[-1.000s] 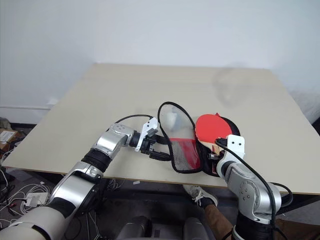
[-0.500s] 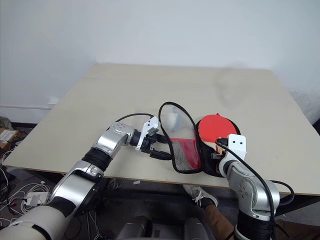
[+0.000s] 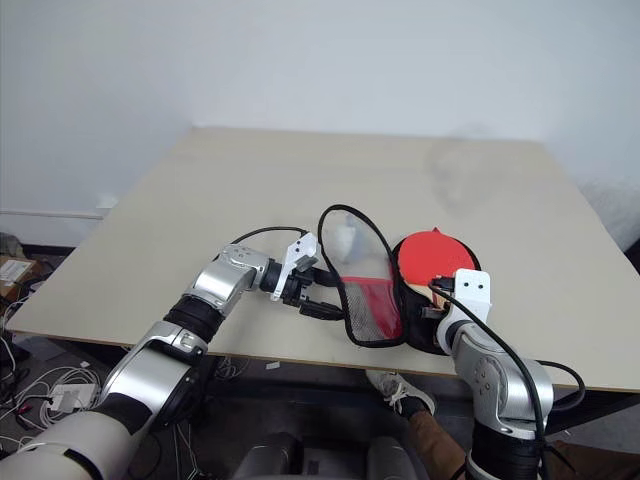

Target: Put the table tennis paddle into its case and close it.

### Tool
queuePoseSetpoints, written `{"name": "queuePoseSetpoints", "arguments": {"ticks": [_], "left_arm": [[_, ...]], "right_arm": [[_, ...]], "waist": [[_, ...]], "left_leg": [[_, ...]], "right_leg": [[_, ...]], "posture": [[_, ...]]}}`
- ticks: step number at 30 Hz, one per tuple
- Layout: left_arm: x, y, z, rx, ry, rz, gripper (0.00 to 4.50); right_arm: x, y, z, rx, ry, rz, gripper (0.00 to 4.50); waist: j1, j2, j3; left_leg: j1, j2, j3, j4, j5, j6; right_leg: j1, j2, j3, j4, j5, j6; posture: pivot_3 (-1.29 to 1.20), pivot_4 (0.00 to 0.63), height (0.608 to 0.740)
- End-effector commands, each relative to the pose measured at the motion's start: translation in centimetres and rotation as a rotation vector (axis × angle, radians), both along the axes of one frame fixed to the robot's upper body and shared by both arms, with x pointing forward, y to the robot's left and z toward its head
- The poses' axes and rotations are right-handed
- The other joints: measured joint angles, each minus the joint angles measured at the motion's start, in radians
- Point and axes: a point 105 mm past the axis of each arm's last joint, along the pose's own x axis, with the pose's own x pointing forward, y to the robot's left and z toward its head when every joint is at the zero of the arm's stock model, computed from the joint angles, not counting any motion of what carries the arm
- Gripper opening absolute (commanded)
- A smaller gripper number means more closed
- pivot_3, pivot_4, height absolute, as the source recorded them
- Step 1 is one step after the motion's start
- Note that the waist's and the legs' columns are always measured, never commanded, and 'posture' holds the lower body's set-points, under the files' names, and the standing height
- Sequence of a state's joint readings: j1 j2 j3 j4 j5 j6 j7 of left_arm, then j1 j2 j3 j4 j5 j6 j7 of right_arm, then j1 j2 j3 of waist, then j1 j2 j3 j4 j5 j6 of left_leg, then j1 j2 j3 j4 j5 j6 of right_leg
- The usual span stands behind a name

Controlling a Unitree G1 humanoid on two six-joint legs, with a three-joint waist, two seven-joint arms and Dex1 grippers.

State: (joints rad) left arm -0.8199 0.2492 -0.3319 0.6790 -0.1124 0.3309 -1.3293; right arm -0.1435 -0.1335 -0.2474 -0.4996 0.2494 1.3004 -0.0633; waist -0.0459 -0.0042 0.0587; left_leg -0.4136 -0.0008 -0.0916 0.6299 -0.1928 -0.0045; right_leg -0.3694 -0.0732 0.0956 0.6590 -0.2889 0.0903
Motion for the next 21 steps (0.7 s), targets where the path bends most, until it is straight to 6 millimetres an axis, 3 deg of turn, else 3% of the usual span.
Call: {"name": "queuePoseSetpoints", "arguments": {"ticks": [1,7,13,16,17,21], "left_arm": [[0.5,-0.4,1.7,-0.025,-0.056,-0.013,4.5],[0.4,-0.5,1.6,-0.028,-0.053,-0.017,4.5],[0.5,-1.1,1.9,-0.039,-0.064,-0.022,4.5],[0.4,-1.9,2.3,-0.063,-0.062,-0.029,4.5],[0.4,-2.3,2.3,-0.068,-0.065,-0.034,4.5],[-0.2,-3.9,2.2,-0.084,-0.081,-0.074,4.5]], "right_arm": [[-0.8,-1.1,-1.7,-0.041,0.086,-0.057,1.11],[-0.4,-0.2,-1.9,-0.029,0.096,-0.037,1.11],[0.0,0.7,-1.0,-0.031,0.064,0.021,3.17],[0.4,1.0,1.1,-0.011,-0.017,0.071,4.25],[0.7,1.1,2.8,-0.008,-0.092,0.107,4.45],[0.1,1.1,9.0,-0.062,-0.331,0.284,4.45]], "waist": [[0.0,-0.001,-0.001],[0.0,-0.007,-0.005],[0.0,-0.008,-0.005],[0.0,-0.007,-0.005],[0.0,-0.007,-0.005],[0.0,-0.004,-0.003]], "left_leg": [[0.0,0.0,0.0,0.0,0.0,0.0],[0.001,0.001,0.0,0.0,0.0,0.0],[0.001,0.001,0.0,0.0,0.0,0.0],[0.001,0.001,0.0,0.0,0.0,0.0],[0.001,0.001,0.0,0.0,0.0,0.0],[-0.002,0.0,0.001,0.0,0.0,0.0]], "right_leg": [[0.0,0.0,0.0,0.0,0.0,0.0],[0.0,0.0,0.0,0.0,0.0,0.0],[0.0,0.001,0.0,0.0,0.0,0.0],[0.0,0.001,0.0,0.0,0.0,0.0],[0.0,0.001,0.0,0.0,0.0,0.0],[-0.001,0.0,0.001,0.0,0.0,0.0]], "posture": [[0.0,0.0,0.74],[0.0,0.0,0.74],[0.0,0.0,0.74],[0.0,0.0,0.74],[0.0,0.0,0.74],[0.0,0.0,0.74]]}}
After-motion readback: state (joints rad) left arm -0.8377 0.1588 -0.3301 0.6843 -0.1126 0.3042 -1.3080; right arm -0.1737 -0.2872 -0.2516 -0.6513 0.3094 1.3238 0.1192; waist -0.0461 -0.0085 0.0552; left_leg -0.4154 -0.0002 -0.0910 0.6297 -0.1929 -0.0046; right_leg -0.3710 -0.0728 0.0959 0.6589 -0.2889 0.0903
